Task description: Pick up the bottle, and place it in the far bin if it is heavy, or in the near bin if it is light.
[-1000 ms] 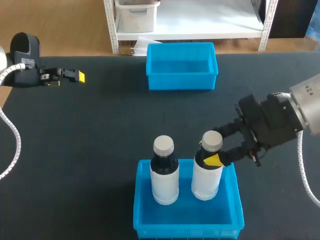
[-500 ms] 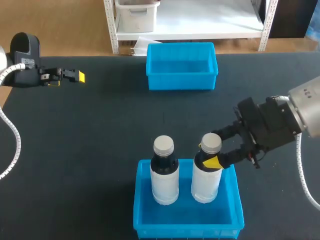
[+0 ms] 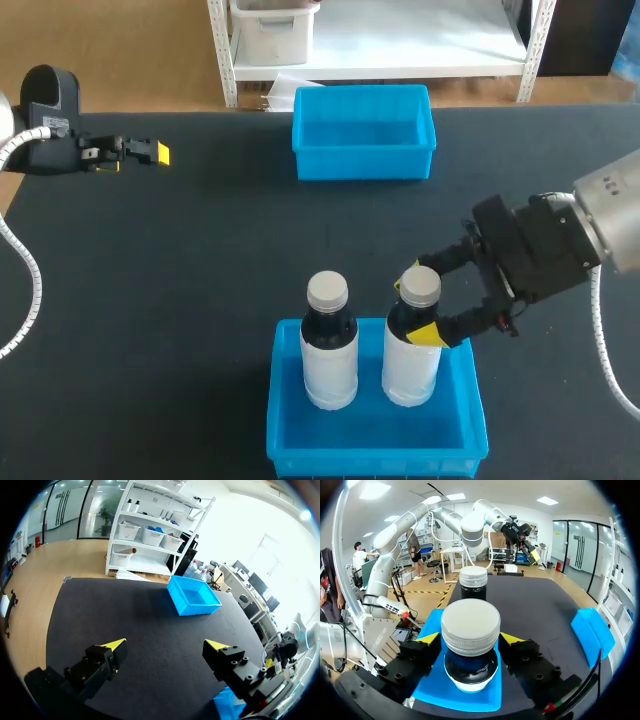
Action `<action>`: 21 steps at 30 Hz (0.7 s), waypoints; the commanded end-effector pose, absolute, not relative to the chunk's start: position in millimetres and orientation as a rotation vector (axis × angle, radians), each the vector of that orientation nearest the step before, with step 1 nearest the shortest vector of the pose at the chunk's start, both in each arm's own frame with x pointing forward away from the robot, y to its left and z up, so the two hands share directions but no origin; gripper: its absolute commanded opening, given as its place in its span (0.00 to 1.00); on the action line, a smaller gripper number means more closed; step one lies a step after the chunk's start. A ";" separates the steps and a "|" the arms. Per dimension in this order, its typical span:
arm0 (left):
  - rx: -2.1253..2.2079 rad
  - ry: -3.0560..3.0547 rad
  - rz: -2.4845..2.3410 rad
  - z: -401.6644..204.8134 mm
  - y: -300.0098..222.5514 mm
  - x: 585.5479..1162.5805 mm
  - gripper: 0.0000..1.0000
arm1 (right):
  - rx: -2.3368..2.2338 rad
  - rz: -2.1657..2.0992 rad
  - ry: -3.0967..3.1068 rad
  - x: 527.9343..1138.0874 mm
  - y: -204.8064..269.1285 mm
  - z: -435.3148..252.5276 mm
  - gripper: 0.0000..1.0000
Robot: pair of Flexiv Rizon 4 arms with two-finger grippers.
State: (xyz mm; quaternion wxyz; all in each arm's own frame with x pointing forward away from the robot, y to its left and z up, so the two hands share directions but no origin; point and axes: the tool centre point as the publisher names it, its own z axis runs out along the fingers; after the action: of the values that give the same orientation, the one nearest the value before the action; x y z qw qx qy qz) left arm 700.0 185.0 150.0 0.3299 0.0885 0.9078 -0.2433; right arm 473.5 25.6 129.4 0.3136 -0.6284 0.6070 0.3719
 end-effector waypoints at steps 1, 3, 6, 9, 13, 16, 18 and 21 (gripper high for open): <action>0.231 2.374 -0.636 150.0 185.0 700.0 1.00 | -1.661 0.970 1.616 474.1 19.1 135.7 1.00; 0.231 2.374 -0.636 150.0 185.0 700.0 1.00 | -1.657 0.958 1.632 474.0 10.8 140.5 1.00; 0.231 2.374 -0.636 150.0 185.0 700.0 1.00 | -1.654 0.927 1.660 473.2 -6.5 148.7 1.00; 0.231 2.374 -0.636 150.0 185.0 700.0 1.00 | -1.649 0.905 1.684 474.0 -25.3 155.3 1.00; 0.231 2.374 -0.636 150.0 185.0 700.0 1.00 | -1.656 0.859 1.721 479.1 -52.3 165.0 1.00; 0.231 2.374 -0.636 150.0 185.0 700.0 1.00 | -1.631 0.832 1.756 491.1 -70.1 170.2 1.00; 0.231 2.374 -0.636 150.0 185.0 700.0 1.00 | -1.605 0.786 1.800 503.0 -79.2 171.7 1.00; 0.231 2.374 -0.636 150.0 185.0 700.0 1.00 | -1.528 0.720 1.896 528.5 -90.5 167.2 1.00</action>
State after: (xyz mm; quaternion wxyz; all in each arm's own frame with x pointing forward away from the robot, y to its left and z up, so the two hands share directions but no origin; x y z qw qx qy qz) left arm 700.0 185.0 150.0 0.3299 0.0885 0.9078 -0.2433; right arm 523.6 -79.3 164.0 0.3057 -0.5807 0.6966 0.2899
